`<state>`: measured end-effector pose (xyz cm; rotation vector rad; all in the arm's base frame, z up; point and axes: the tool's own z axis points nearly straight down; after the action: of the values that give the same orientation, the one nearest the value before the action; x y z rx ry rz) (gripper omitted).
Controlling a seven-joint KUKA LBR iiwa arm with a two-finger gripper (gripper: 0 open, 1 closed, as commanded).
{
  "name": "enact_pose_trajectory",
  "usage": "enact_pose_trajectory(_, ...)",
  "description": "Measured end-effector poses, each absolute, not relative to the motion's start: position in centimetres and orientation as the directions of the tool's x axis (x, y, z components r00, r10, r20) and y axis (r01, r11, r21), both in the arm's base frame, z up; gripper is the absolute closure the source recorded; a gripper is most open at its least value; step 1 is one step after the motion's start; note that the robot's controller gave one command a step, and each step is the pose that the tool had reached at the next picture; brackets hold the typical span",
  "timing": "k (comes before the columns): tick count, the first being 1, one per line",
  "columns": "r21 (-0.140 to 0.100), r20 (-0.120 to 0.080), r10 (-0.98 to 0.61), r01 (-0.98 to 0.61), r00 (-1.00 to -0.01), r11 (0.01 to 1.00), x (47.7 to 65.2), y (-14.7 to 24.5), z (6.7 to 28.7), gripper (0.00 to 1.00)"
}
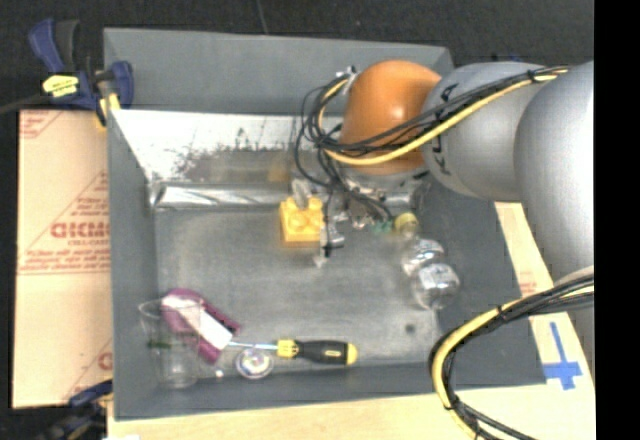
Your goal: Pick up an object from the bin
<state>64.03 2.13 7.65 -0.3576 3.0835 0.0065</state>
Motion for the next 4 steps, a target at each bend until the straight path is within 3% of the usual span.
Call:
enact_pose_trajectory(1,0.004,-0.053,-0.258,-0.258,-0.965,0.966,64.7,1.1,7.7,0.00)
enact_pose_trajectory(2,0.003,-0.055,-0.252,-0.252,-0.966,0.968,64.8,-0.1,7.7,0.00)
enact_pose_trajectory(3,-0.001,-0.081,-0.219,-0.220,-0.972,0.975,65.7,0.8,7.9,1.00)
enact_pose_trajectory(4,-0.001,-0.081,-0.218,-0.219,-0.972,0.976,65.7,0.8,7.9,1.00)
